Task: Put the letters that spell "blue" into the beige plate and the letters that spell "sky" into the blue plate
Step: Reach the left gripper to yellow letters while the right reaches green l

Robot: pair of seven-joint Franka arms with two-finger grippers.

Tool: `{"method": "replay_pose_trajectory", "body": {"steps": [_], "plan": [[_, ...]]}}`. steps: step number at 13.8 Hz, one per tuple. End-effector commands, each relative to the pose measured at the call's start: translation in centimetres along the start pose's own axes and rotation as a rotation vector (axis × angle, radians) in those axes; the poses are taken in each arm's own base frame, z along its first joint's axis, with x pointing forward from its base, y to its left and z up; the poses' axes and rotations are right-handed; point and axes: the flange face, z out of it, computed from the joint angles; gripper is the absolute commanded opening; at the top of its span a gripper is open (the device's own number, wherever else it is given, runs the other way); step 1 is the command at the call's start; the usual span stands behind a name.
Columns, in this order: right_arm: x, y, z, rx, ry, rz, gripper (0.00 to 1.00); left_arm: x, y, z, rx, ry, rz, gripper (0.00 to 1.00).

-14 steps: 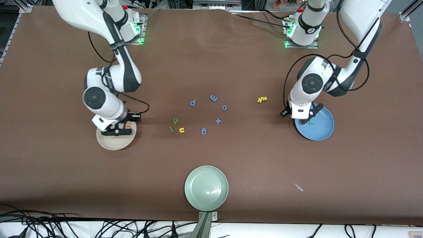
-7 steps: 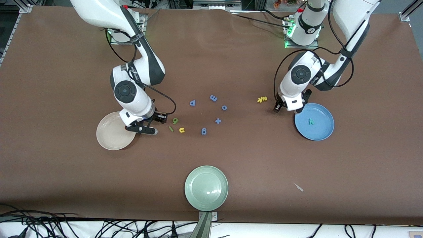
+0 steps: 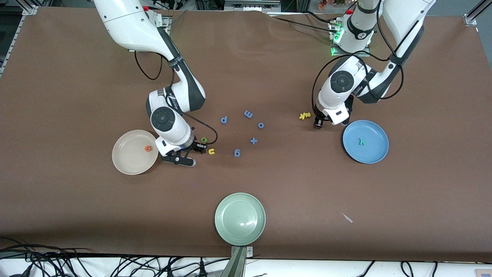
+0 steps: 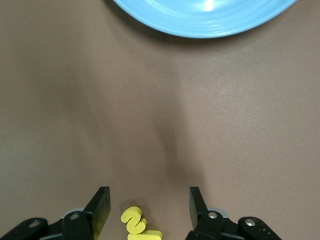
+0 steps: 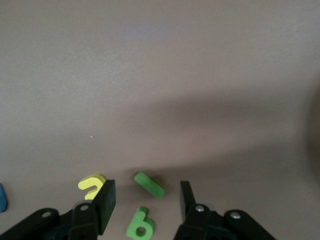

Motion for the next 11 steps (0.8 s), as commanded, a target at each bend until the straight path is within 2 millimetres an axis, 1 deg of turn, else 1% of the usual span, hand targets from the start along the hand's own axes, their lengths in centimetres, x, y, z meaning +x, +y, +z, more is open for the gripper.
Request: {"method": "replay_pose_trajectory", "body": {"steps": [1, 2, 3, 6, 7, 9, 11], "plan": [[-0.1, -0.9, 1.1, 0.015, 0.009, 0.009, 0.60, -0.5, -0.2, -0.4, -0.003, -0.005, -0.089, 0.72], [-0.6, -1.1, 1.8, 0.008, 0.006, 0.001, 0.60, -1.0, -0.3, -0.1, 0.004, -0.009, -0.106, 0.72], [-0.8, -0.9, 2.1, 0.002, -0.001, 0.000, 0.60, -1.6, -0.5, 0.2, 0.010, -0.010, -0.115, 0.72], [-1.3, -0.4, 2.9, -0.011, -0.018, -0.002, 0.60, -2.1, -0.1, 0.5, 0.015, -0.033, -0.163, 0.72], [-1.5, -0.2, 3.3, -0.017, -0.025, -0.004, 0.60, -2.8, -0.2, 0.5, 0.010, -0.042, -0.171, 0.72], [-1.9, 0.2, 3.6, -0.025, -0.034, -0.014, 0.60, -2.9, -0.3, 1.2, 0.018, -0.057, -0.188, 0.71], [-1.8, 0.5, 3.7, -0.030, -0.034, -0.024, 0.56, -3.0, -0.2, 1.2, 0.018, -0.058, -0.197, 0.71]]}}
